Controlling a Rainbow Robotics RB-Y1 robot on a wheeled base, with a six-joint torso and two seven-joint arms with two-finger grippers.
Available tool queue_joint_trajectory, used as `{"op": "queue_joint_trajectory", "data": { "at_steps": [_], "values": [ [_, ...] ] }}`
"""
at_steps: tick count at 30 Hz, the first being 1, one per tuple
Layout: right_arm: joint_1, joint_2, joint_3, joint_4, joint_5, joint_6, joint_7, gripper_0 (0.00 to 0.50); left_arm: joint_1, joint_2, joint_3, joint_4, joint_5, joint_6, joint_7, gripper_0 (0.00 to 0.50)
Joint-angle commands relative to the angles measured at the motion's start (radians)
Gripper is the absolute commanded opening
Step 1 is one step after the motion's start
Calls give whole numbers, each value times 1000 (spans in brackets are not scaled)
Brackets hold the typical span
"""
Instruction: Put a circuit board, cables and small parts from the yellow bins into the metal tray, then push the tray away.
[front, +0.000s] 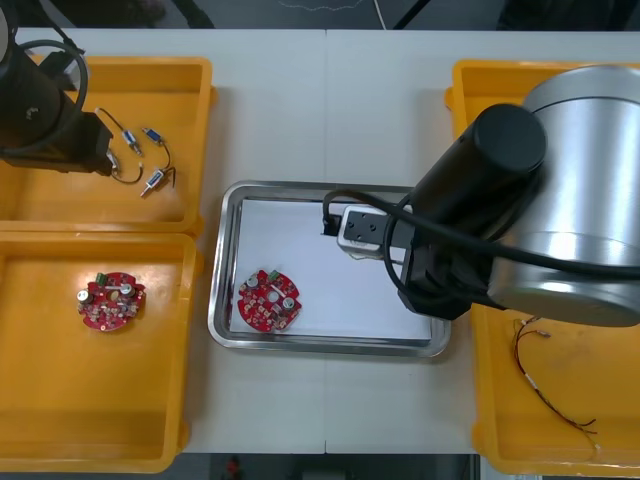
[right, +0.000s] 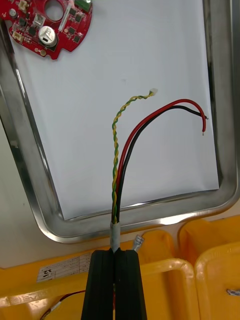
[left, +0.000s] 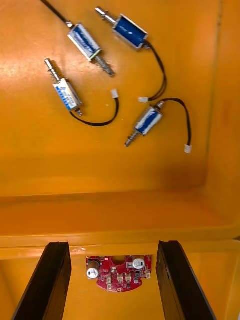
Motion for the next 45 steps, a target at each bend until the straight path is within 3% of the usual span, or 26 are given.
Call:
{"op": "queue_joint_trajectory", "data": {
  "at_steps": [1,9,17,27,39,40,42,43,44,45],
  "values": [
    [-36,16,87,17,53,-33,37,0,-91,36,33,90,-26,-34,146,500],
    [-36,39,187,111,117,-141,77,0,-127,19,26,239,-37,-158,177,500],
    [-34,68,223,240,145,-223,175,0,-145,4,-61,360,-75,-308,201,500],
    [-34,93,337,366,186,-335,175,0,-147,-33,-73,484,-83,-470,207,500],
    [-17,110,363,402,162,-354,165,10,-147,-48,-164,602,-84,-644,220,500],
    [-17,110,361,402,163,-355,165,58,-147,-48,-167,604,-84,-646,220,500],
    [-17,111,361,402,166,-366,165,328,-147,-48,-173,608,-84,-652,221,500],
    [-17,111,361,402,166,-374,163,412,-147,-48,-178,613,-83,-654,221,500],
    [-17,111,361,402,166,-375,162,433,-147,-48,-181,615,-84,-655,221,500],
    [-17,111,361,402,165,-381,160,488,-147,-48,-187,621,-83,-663,221,500]
  ]
}}
